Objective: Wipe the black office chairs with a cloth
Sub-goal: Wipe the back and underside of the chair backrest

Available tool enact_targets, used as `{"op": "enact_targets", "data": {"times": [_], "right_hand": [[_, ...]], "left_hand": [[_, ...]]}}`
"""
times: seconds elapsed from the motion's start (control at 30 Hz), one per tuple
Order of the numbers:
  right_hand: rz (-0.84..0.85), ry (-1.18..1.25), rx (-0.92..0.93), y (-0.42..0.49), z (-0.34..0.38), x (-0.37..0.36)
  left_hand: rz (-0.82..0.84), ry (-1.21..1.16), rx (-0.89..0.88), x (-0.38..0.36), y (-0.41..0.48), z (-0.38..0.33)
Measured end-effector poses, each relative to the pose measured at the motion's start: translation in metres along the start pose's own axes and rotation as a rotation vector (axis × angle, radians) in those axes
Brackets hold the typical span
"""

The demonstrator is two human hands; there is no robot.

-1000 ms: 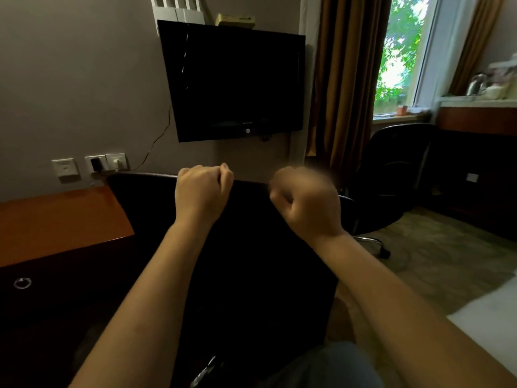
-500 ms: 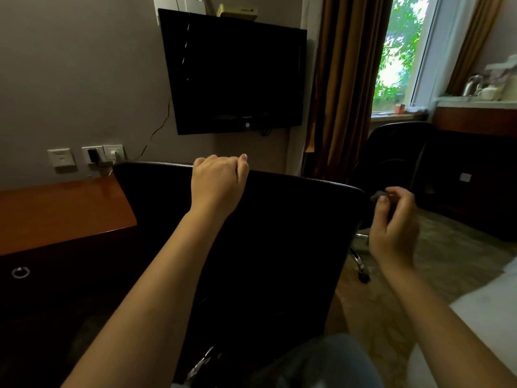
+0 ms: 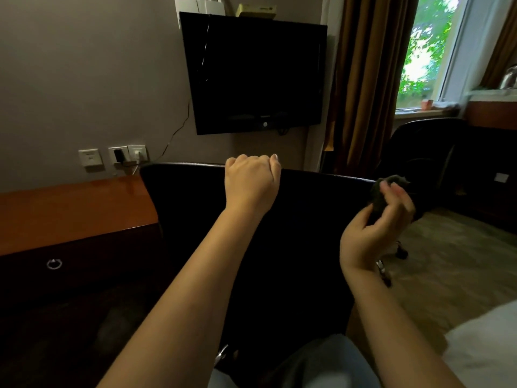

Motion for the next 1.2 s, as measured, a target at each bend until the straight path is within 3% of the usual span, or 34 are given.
{"op": "enact_targets", "data": {"times": [0.1, 0.2, 0.37, 0.5, 0.6, 0.77, 1.0, 1.2], "right_hand": [[0.045, -0.004, 0.038, -0.018, 0.004, -0.011], [0.197, 0.013, 0.095, -0.039, 0.011, -0.022], [0.543, 0.086, 0.489, -0.052, 0.012, -0.023], [0.532, 0.088, 0.32, -0.006, -0.017, -0.006], [0.441, -0.006, 0.374, 0.023, -0.034, 0.011], [0.27, -0.176, 0.298, 0.04, -0.07, 0.032], [0.23, -0.149, 0.064, 0.024, -0.064, 0.028], [0.462, -0.107, -0.094, -0.016, -0.031, -0.006]], "left_hand": [[0.012, 0.028, -0.003, -0.002, 0.0, -0.007], [0.003, 0.044, -0.013, -0.003, -0.002, -0.017], [0.011, 0.004, -0.117, -0.001, -0.001, -0.017], [0.091, -0.054, -0.207, 0.004, 0.01, 0.001], [0.12, -0.119, -0.195, 0.01, 0.021, 0.016], [0.157, -0.022, -0.057, 0.015, 0.028, 0.074], [0.018, 0.029, -0.017, 0.012, 0.013, 0.069], [-0.018, 0.063, -0.018, 0.004, 0.011, 0.049]]}}
Point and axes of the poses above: each hand's wrist, its own y-axis towards the middle knuckle, its own x-axis out of the back of the hand, z = x × y, the point moved 4 cm from there along y, towards the middle knuckle, and after that the axes turned 5 degrees about -z, right-handed, at the moved point
